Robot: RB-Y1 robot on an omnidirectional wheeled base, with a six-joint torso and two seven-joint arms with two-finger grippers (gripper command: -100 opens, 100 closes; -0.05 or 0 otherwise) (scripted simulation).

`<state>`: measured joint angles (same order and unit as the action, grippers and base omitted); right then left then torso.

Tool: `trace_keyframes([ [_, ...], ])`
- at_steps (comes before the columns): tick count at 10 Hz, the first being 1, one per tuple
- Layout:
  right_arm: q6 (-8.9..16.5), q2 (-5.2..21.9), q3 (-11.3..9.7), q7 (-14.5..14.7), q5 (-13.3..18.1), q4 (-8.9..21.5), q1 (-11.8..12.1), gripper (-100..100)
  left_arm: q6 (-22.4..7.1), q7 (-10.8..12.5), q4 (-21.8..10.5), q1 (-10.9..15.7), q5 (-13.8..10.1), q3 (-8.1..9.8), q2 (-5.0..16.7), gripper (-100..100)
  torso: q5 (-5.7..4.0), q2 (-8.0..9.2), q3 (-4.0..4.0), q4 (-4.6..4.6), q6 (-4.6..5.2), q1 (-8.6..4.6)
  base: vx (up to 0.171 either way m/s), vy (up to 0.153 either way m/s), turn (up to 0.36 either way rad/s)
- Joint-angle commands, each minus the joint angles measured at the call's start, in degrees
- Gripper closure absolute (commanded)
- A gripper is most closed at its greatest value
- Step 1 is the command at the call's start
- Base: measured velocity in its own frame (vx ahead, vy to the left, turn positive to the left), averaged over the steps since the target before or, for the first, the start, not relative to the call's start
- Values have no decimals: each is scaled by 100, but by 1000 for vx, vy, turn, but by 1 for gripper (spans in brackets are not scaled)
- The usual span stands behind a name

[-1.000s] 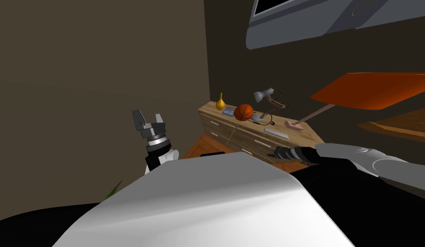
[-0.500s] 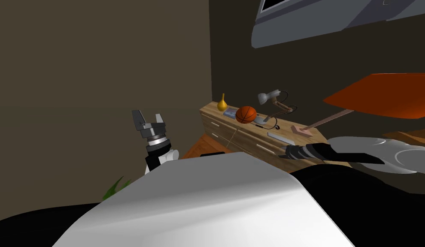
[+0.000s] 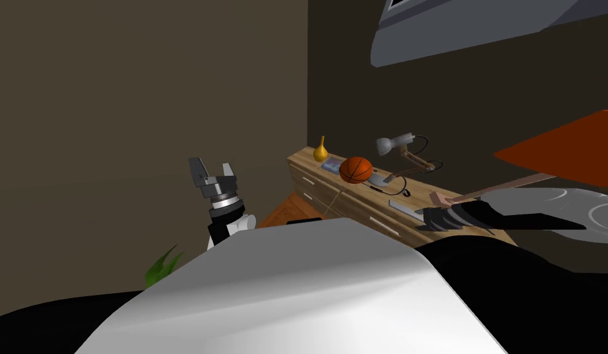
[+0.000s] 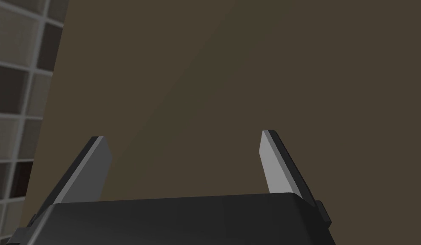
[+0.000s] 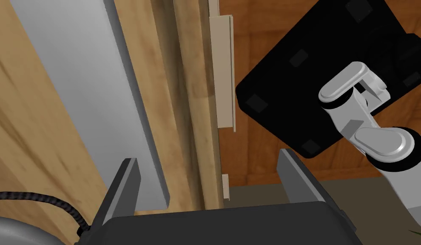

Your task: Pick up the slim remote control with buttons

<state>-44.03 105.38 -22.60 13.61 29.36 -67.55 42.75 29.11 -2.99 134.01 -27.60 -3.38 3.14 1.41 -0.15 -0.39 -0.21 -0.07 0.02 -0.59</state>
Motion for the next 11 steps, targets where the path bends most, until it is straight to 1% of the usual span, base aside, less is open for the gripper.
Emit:
trace_keyframes([
  [1, -9, 60, -43, 81, 35, 12, 42, -100, 0, 0, 0, 0, 0, 0, 0, 0, 0, 0, 0, 0, 0, 0, 107, -154, 114],
  [2, -25, 60, -83, 119, 70, 11, 69, -100, 0, 0, 0, -1, 0, 1, 0, 0, -4, -7, -4, -1, 7, -3, 129, -137, 39],
  [3, -51, -5, -152, 176, 120, -20, 122, -100, 0, 0, 0, -2, 0, 1, 0, 0, -3, -15, -9, -3, 6, 0, 145, -164, 160],
  [4, -45, -17, -116, 110, 162, 13, 50, -100, 0, 0, 0, -1, 0, 1, 0, 0, -6, -22, -13, -5, 4, -9, 63, -82, 50],
  [5, -50, -26, -122, 118, 176, 14, 50, 0, 0, 0, 0, -1, 0, 0, -1, 0, -1, -2, -3, -2, 8, 18, 11, -15, -2],
  [6, 43, -186, -157, 157, 223, 47, 48, -100, 0, 0, 0, -1, 0, 0, -1, 0, 6, 17, 9, 4, 9, 43, 10, -4, 84],
  [8, 158, -388, -202, 207, 284, 89, 46, -100, 0, 0, 0, 0, 0, -1, -2, 0, 9, 28, 16, 7, 9, 57, 9, 5, 70],
  [9, 181, -428, -211, 217, 296, 97, 45, -100, 0, 0, 0, 0, 0, -1, -2, 0, 11, 30, 17, 7, 9, 61, 5, 4, 33],
  [10, 177, -345, -179, 271, 176, 62, 137, -100, 0, 0, 0, 0, 0, -1, -2, 0, 11, 32, 18, 8, 10, 61, 0, 0, 0],
  [11, 189, -354, -182, 275, 182, 64, 135, 100, 0, 0, 0, 0, 0, -1, -2, 0, 12, 33, 19, 8, 10, 61, 0, 0, 0],
])
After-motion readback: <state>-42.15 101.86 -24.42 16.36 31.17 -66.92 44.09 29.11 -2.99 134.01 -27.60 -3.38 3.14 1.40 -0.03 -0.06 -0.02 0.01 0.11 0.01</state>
